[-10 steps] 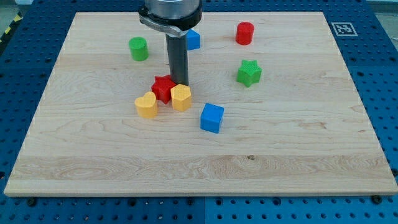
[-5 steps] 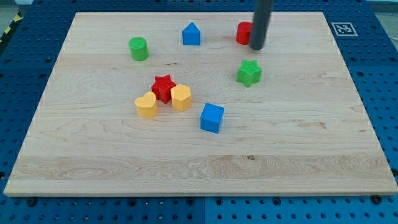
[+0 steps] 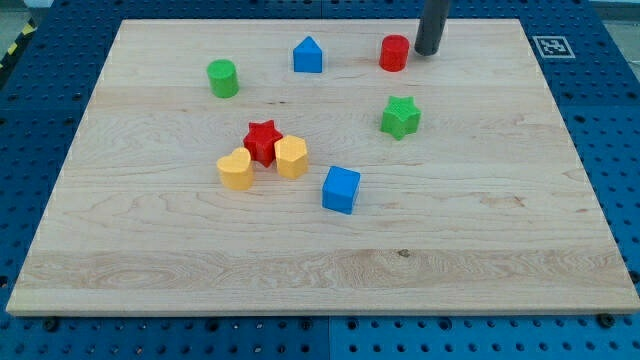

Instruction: Push the red circle closer to the green circle

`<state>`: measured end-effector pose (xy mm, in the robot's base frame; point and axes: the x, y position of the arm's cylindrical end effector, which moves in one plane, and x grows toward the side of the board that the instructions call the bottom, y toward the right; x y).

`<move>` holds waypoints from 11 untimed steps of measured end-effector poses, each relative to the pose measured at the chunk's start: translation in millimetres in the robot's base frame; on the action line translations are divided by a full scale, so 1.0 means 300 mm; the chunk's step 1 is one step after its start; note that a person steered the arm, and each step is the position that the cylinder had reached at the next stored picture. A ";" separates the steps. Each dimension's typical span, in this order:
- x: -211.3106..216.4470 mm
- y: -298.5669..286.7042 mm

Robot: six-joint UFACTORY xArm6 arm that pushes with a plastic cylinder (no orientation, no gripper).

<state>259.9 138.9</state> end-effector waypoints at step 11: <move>0.016 -0.162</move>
<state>264.9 90.4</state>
